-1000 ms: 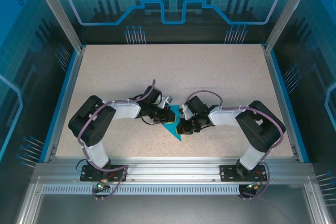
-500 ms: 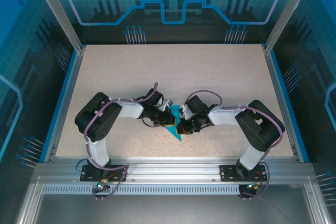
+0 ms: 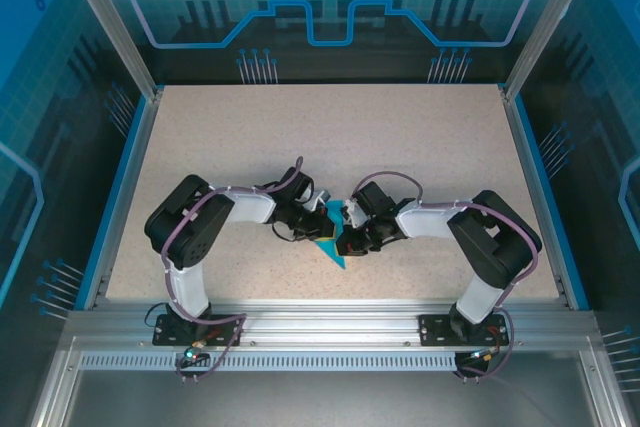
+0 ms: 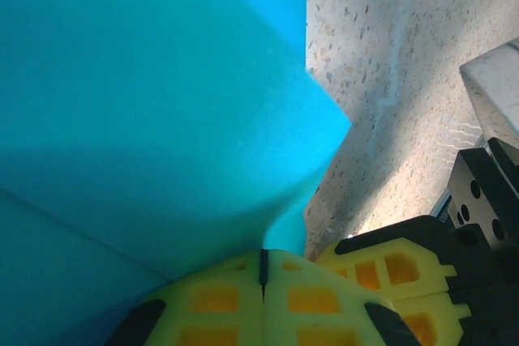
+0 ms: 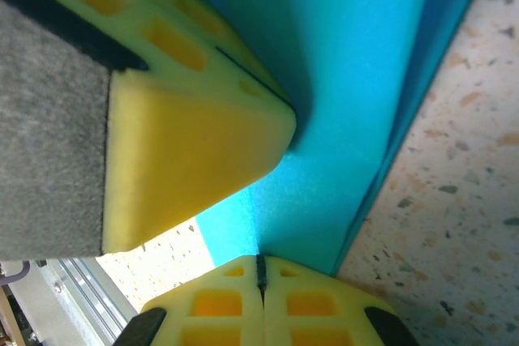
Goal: Fold a paper plane with a square sheet of paper (fold left side to right side)
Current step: Fourth fold the wing at the center of the table.
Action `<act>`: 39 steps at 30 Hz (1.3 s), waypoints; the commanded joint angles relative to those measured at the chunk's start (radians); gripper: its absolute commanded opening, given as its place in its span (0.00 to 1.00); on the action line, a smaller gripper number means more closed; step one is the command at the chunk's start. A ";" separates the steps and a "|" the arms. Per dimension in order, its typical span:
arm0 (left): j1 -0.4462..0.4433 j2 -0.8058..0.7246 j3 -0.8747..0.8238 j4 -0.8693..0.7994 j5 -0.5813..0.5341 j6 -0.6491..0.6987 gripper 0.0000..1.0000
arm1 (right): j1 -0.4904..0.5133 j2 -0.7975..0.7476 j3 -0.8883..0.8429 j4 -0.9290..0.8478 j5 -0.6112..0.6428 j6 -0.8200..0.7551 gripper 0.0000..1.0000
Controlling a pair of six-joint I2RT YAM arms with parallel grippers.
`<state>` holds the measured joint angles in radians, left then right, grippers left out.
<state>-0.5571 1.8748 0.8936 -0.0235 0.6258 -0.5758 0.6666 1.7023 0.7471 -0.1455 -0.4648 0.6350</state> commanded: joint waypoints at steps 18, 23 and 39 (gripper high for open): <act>0.140 0.085 0.134 -0.050 -0.077 0.118 0.05 | 0.001 0.062 -0.088 -0.131 0.119 -0.013 0.00; 0.177 0.095 0.132 -0.035 -0.076 0.134 0.05 | 0.001 0.054 -0.089 -0.132 0.121 -0.011 0.00; 0.267 0.133 0.220 -0.068 -0.063 0.171 0.07 | 0.020 0.053 -0.086 -0.106 0.100 0.012 0.00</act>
<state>-0.3210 1.9842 1.0725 -0.0673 0.6022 -0.4442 0.6670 1.6909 0.7235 -0.1112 -0.4656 0.6376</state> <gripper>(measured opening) 0.073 0.044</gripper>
